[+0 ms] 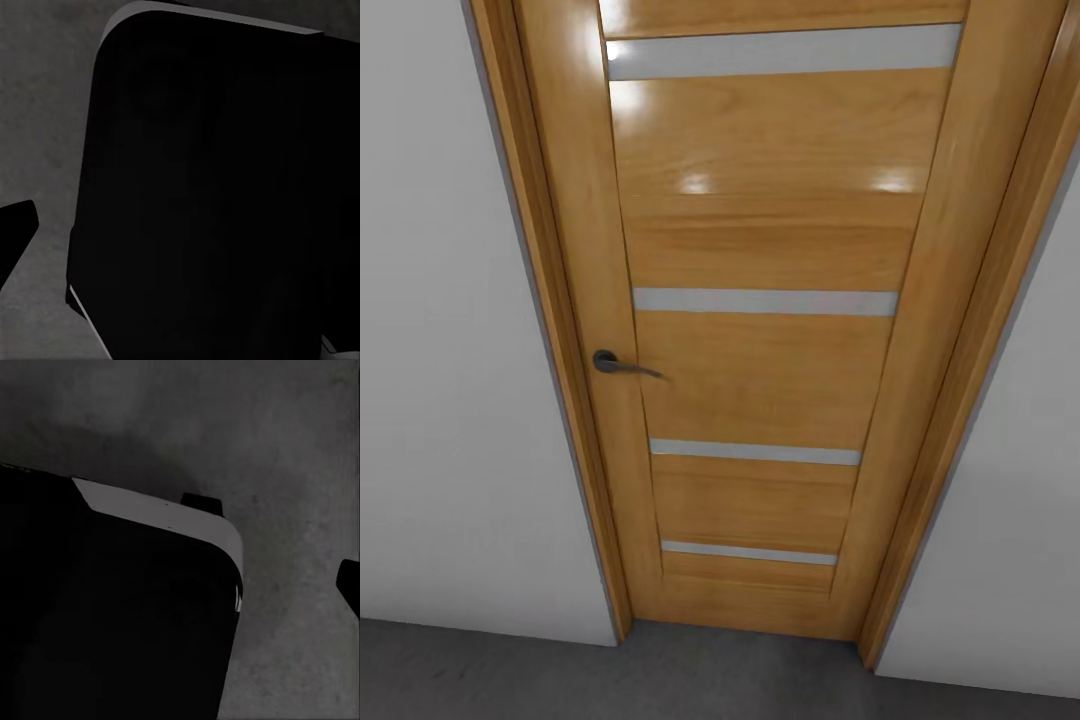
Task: Move the two storage containers from the living room to the garage. In the garage, place one container on the floor and stack the other container on top of it (either order is fine).
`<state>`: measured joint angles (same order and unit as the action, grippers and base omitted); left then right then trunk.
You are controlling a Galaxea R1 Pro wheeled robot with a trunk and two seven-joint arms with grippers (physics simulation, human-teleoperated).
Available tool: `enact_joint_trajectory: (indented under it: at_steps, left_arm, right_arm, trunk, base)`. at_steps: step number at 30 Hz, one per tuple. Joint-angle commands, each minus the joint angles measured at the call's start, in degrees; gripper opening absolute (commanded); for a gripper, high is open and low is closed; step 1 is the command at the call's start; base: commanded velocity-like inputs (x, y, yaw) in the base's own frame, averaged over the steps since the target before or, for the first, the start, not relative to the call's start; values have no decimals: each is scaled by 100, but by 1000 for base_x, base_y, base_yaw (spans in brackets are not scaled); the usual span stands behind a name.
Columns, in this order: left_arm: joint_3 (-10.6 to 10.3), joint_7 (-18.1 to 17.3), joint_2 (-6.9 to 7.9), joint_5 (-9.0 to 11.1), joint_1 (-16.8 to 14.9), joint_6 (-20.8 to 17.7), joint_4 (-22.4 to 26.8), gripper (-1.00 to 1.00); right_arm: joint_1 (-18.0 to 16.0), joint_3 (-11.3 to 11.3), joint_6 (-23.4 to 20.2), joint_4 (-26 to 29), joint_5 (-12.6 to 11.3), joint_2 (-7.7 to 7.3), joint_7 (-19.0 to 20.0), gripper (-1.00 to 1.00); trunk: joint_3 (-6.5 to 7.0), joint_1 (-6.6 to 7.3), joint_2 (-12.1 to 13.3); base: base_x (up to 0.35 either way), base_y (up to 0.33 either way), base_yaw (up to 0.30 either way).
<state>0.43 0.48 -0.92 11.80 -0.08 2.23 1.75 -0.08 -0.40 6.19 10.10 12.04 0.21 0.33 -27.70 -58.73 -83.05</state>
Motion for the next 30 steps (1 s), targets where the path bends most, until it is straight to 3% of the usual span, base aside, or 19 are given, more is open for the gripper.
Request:
enact_joint_trajectory:
  at_steps: [1, 3, 14, 21, 23, 30]
  left_arm:
    - [1, 5, -3, 33, -1, 14, 1, 100]
    - [-3, 5, -4, 33, -1, 14, 1, 100]
    - [-8, 5, -5, 33, -1, 14, 1, 100]
    - [-8, 5, -5, 33, -1, 14, 1, 100]
    - [-8, 5, -5, 33, -1, 14, 1, 100]
    - [-8, 5, -5, 33, -1, 14, 1, 100]
  right_arm:
    - [0, -6, 11, 162, 27, 2, 11, 100]
    - [0, -9, 8, 524, 25, 4, 25, 100]
    - [0, -5, 10, 824, 26, 41, -6, 100]
    - [0, 2, 68, 1357, 26, 127, -23, 100]
    - [0, 5, 68, 1530, 26, 170, -32, 100]
    - [0, 45, 16, 2423, 107, 629, -27, 100]
  trunk:
    - [-5, 0, -3]
    - [-5, 0, -3]
    - [-5, 0, -3]
    - [-5, 0, -3]
    - [-5, 0, -3]
    - [-5, 0, -3]
  base:
    - [0, 0, 0]
    - [0, 0, -2]
    - [0, 0, -184]
    - [0, 0, -109]
    - [0, 0, -14]
    - [0, 0, -4]
